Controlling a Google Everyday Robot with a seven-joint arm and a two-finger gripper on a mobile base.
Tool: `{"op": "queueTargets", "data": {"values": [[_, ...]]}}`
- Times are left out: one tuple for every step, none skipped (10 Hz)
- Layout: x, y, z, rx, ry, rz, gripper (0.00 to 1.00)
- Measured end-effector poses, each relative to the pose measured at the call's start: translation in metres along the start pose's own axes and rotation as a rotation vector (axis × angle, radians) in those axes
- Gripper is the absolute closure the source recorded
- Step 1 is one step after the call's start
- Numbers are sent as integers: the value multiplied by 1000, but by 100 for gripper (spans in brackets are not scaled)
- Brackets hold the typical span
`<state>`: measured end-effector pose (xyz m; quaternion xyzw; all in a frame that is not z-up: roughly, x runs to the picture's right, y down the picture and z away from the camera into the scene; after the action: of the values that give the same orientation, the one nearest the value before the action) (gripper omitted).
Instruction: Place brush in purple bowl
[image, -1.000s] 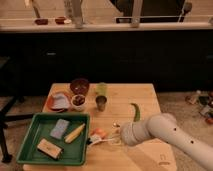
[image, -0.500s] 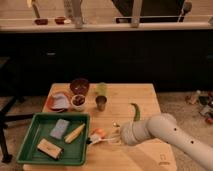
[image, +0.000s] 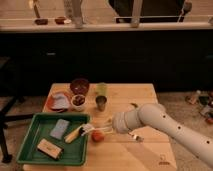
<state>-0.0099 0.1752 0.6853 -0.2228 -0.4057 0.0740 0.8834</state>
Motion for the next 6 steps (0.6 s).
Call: {"op": "queueTargets", "data": {"values": [[-6, -10, 0, 9, -5, -13, 100], [-14, -25, 0, 19, -12, -29, 100], [-22, -39, 2, 25, -19, -45, 100], [-28, -55, 6, 27, -28, -58, 100], [-30, -68, 12, 29, -35, -62, 100], [-30, -83, 19, 30, -43, -62, 100]]}}
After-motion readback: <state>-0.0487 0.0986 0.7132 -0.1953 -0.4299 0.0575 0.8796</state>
